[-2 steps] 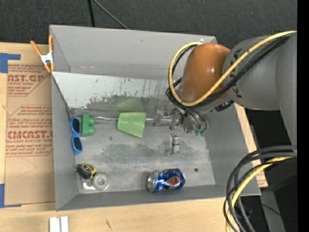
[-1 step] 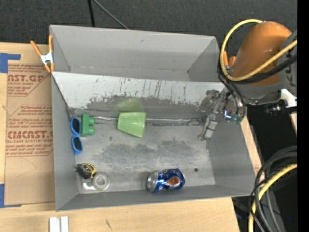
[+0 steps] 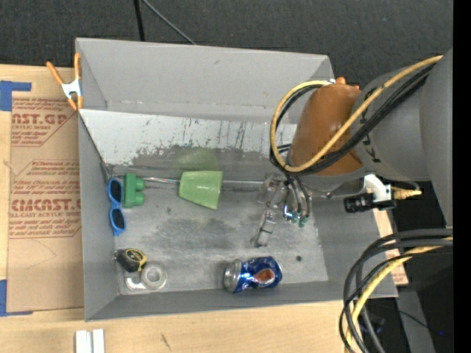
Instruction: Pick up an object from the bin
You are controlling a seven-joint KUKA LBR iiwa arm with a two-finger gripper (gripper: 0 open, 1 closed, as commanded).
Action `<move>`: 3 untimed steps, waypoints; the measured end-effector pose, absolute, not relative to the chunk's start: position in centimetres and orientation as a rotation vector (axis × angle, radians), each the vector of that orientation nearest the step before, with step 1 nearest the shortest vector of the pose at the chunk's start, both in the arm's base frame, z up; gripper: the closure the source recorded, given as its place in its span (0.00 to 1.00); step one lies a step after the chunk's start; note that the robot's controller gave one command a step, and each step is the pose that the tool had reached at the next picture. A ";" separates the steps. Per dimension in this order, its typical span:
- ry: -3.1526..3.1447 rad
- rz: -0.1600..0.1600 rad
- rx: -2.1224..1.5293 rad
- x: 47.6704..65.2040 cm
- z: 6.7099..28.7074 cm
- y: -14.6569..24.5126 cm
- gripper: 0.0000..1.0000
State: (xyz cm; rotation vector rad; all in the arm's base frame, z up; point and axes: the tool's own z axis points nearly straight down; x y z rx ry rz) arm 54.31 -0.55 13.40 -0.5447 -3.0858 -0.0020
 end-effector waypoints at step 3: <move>-3.168 0.016 0.261 49.6 8.2 3.6 0.00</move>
Offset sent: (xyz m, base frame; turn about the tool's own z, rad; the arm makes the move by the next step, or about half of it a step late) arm -0.0103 -0.0423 -0.0194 -0.3177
